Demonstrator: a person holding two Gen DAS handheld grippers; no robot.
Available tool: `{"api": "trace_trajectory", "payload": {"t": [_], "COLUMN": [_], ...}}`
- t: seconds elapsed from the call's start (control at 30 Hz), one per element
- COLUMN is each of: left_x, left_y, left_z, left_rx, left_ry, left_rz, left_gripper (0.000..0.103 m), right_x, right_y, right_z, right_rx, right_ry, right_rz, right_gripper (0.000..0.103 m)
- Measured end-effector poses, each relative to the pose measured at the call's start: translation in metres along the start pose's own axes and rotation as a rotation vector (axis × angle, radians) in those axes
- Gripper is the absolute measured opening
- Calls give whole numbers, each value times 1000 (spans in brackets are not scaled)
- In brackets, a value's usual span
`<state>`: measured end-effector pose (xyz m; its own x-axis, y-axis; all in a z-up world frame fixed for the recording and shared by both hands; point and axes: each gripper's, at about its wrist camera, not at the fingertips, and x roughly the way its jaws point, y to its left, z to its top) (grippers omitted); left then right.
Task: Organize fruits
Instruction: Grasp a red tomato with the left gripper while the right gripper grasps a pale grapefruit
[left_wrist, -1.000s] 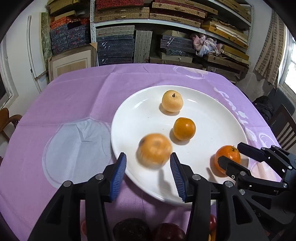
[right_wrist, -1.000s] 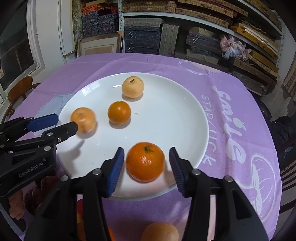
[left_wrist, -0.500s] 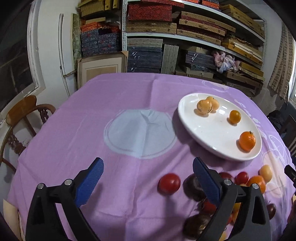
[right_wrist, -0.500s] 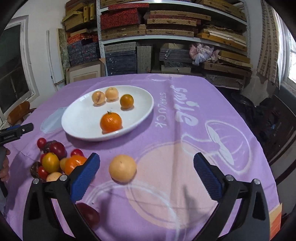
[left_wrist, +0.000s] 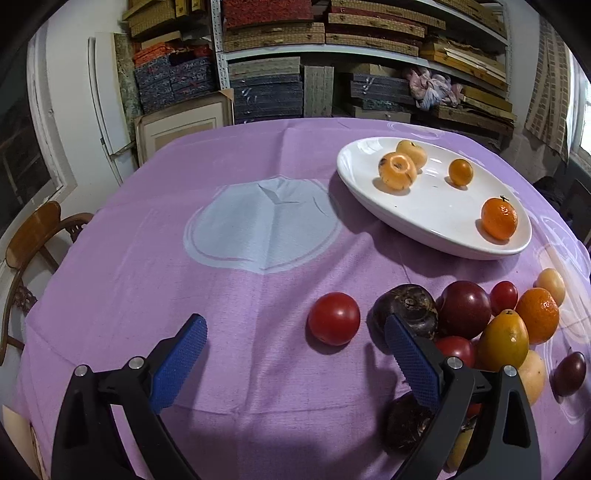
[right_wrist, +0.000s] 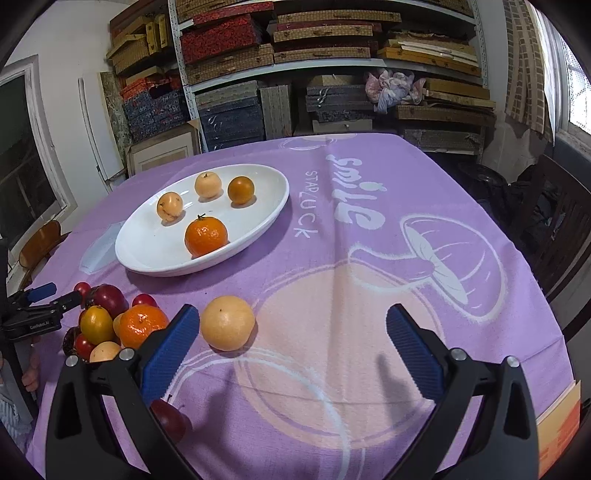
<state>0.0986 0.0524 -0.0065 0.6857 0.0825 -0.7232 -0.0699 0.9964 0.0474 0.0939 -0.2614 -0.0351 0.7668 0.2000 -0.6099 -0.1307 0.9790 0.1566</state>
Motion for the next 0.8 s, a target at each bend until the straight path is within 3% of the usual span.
{"api": "trace_trajectory", "payload": {"t": [0.13, 0.23, 0.43, 0.5, 0.57, 0.63, 0.8], "left_x": [11, 27, 26, 22, 19, 16, 18], "left_y": [9, 18, 18, 14, 9, 3, 5], "left_z": [3, 2, 2, 2, 4, 5, 6], "left_rx": [-65, -102, -100, -88, -71, -48, -44], "left_ry": [27, 104, 120, 109, 91, 82, 77], "left_rz": [-34, -20, 23, 21, 8, -9, -61], "left_gripper": [98, 96, 95, 87, 66, 56, 56], "right_x": [1, 1, 2, 3, 4, 5, 6], "right_y": [1, 2, 4, 5, 7, 7, 6], "right_z": [-1, 0, 0, 0, 0, 0, 1], "right_rx": [-1, 1, -3, -12, -22, -25, -20], "right_ry": [7, 8, 8, 15, 22, 24, 27], "right_rz": [-4, -1, -1, -10, -14, -16, -17], "right_gripper": [99, 99, 99, 99, 99, 99, 99]}}
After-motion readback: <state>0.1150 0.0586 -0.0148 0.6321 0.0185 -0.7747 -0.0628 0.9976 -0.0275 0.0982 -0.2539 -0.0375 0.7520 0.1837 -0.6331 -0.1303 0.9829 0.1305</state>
